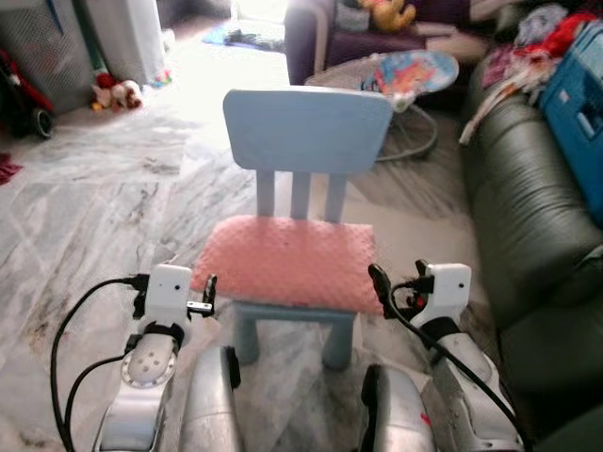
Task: Move the pillow to the sofa
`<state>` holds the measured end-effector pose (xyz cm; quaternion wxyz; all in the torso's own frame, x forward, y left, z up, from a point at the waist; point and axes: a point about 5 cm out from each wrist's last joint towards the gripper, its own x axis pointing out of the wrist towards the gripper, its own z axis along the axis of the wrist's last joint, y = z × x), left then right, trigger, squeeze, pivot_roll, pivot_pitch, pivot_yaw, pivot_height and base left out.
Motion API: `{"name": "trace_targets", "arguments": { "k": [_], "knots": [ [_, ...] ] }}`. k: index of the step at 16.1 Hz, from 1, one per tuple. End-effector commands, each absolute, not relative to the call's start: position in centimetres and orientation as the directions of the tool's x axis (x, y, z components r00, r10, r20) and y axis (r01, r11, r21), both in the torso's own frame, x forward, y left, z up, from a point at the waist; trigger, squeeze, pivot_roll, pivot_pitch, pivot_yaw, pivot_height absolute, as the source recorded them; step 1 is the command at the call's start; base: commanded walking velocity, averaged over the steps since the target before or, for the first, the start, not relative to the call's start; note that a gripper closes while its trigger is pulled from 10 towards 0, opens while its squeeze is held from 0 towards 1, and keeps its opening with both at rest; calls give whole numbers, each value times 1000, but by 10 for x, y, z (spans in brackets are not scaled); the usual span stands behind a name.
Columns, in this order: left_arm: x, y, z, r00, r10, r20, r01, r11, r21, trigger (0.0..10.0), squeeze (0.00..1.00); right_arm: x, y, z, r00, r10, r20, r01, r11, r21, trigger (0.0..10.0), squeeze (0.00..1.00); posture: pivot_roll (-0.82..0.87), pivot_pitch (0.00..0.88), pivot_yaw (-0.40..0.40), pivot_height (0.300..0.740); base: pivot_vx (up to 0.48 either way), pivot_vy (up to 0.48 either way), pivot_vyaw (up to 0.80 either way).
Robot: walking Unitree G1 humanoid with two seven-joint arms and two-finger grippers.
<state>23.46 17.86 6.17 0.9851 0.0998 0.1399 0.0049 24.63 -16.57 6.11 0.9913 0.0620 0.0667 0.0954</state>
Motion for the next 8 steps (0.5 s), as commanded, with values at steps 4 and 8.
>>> {"name": "trace_targets", "arguments": {
  "k": [4, 8],
  "knots": [
    [236, 176, 60, 958, 31, -284, 24, 982, 187, 10000, 0, 246, -171, 62, 975, 184, -123, -169, 978, 126, 10000, 0, 22, 0, -30, 534, 277, 0, 0],
    [234, 177, 61, 960, 50, -277, 6, 980, 198, 10000, 0, 246, -171, 61, 975, 186, -125, -171, 977, 125, 10000, 0, 23, 0, -30, 534, 62, 0, 0]
  ]
}}
